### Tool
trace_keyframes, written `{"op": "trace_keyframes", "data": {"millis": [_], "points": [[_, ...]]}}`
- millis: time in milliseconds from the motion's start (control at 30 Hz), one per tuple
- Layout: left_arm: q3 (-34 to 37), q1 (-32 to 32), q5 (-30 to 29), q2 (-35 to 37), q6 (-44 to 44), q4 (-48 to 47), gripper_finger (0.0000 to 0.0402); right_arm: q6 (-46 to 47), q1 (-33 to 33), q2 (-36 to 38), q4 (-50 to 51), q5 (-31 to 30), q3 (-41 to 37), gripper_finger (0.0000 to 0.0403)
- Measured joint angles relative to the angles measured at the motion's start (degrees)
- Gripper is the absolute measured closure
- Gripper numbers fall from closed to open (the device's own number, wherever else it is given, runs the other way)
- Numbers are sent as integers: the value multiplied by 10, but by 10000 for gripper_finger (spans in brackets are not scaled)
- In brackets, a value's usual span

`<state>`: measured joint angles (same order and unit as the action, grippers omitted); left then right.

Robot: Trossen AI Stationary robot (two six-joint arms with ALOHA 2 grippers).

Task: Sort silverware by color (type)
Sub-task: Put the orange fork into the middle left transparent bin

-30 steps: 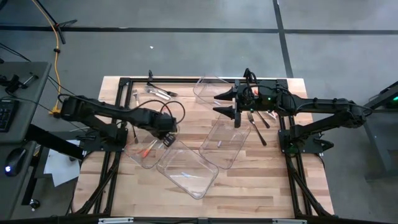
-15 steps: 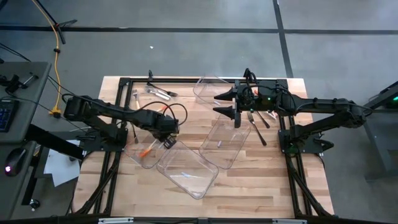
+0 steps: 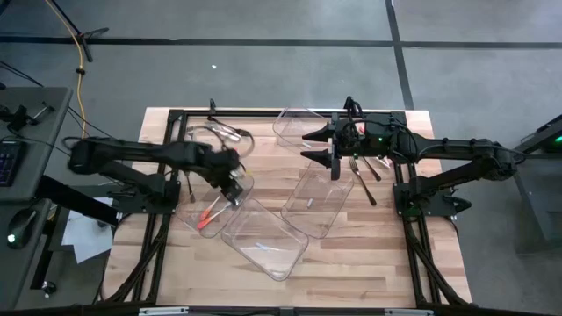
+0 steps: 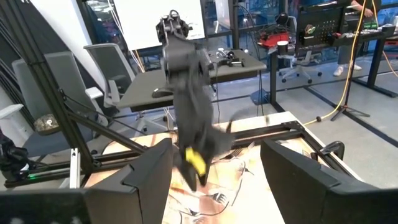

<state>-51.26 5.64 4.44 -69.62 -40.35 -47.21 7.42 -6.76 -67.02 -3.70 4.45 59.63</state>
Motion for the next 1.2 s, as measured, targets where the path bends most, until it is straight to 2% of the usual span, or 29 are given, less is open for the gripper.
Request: {"op": "trace_keyframes", "data": {"millis": [67,133,233,333,433,567,733,900,1200], "points": [[-18,8,-14,56,6,17,284,0,0,0,-3,0,0,174],[-35,11,-57,107,26,49,286,0,0,0,-4,0,0,174],[-42,11,-132,168,80,156,286,0,0,0,-4,0,0,174],[-43,12,-169,199,152,275,286,0,0,2,-6,0,0,174],[-43,13,-162,202,228,365,286,0,0,8,-13,0,0,174],[-43,13,-99,182,314,470,286,0,0,20,-20,-14,0,174],[-42,13,-50,134,345,575,286,0,0,25,-31,-40,0,174],[-42,12,-47,99,322,611,286,0,0,25,-28,-41,0,174],[-42,12,-47,91,330,611,286,0,0,25,-26,-40,0,174]]}}
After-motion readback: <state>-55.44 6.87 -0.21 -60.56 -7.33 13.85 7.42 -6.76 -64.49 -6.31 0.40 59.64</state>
